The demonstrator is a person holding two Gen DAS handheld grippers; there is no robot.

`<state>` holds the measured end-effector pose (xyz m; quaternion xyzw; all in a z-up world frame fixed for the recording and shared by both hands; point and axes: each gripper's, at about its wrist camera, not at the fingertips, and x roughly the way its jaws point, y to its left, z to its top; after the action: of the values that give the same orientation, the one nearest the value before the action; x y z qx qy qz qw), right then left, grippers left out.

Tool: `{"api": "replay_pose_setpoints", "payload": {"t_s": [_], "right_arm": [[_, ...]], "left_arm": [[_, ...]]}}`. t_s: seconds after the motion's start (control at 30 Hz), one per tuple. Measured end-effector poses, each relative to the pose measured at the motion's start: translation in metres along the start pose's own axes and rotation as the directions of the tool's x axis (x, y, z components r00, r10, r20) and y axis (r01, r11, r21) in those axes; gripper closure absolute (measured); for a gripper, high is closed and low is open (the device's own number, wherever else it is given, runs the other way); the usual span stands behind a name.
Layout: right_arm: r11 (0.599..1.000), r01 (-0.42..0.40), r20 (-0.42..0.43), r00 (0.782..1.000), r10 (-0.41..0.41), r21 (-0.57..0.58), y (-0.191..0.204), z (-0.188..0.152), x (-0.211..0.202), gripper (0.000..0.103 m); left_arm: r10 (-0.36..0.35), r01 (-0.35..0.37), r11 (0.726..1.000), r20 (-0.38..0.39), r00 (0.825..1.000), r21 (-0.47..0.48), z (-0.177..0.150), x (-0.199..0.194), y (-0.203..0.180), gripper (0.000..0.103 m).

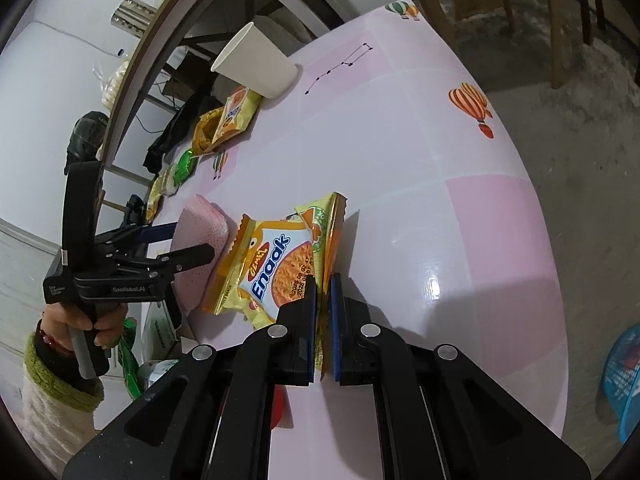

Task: Collect trash
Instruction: 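Grasp the pink sponge with the left tool while the right tool grasps the Enaak snack bag, then carry the sponge and Enaak bag to the wastebasket and open both tools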

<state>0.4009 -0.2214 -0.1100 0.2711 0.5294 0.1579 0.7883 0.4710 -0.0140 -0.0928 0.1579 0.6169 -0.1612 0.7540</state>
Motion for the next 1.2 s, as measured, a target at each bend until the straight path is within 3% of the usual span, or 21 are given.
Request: {"api": "replay_pose_setpoints", "payload": {"t_s": [0.27, 0.43, 0.53, 0.77, 1.0, 1.2], "right_arm": [[1.0, 0.004, 0.018, 1.0, -0.004, 0.012, -0.003, -0.001, -0.006, 0.098], [1.0, 0.0, 0.033, 0.999, -0.001, 0.022, -0.005, -0.002, -0.012, 0.098], [1.0, -0.007, 0.04, 0.999, 0.006, 0.025, -0.005, -0.003, -0.015, 0.098], [0.999, -0.03, 0.069, 0.997, 0.027, 0.036, 0.0, -0.004, -0.028, 0.098], [0.998, -0.053, 0.117, 0.992, 0.05, 0.029, 0.011, -0.01, -0.057, 0.098], [0.996, -0.08, 0.147, 0.986, 0.074, 0.036, 0.006, -0.033, -0.093, 0.098]], "left_arm": [[-0.006, 0.006, 1.0, 0.048, 0.999, 0.001, 0.005, -0.008, -0.002, 0.024], [-0.03, 0.033, 0.999, 0.159, 0.987, -0.015, 0.004, -0.032, 0.001, 0.025], [-0.074, 0.081, 0.997, 0.283, 0.956, -0.013, 0.001, -0.059, 0.005, 0.025], [-0.138, 0.169, 0.985, 0.464, 0.875, -0.026, -0.009, -0.105, 0.004, 0.025], [-0.179, 0.224, 0.975, 0.545, 0.819, -0.017, -0.04, -0.148, -0.011, 0.025], [-0.257, 0.287, 0.957, 0.554, 0.792, 0.034, -0.072, -0.177, -0.046, 0.025]]}}
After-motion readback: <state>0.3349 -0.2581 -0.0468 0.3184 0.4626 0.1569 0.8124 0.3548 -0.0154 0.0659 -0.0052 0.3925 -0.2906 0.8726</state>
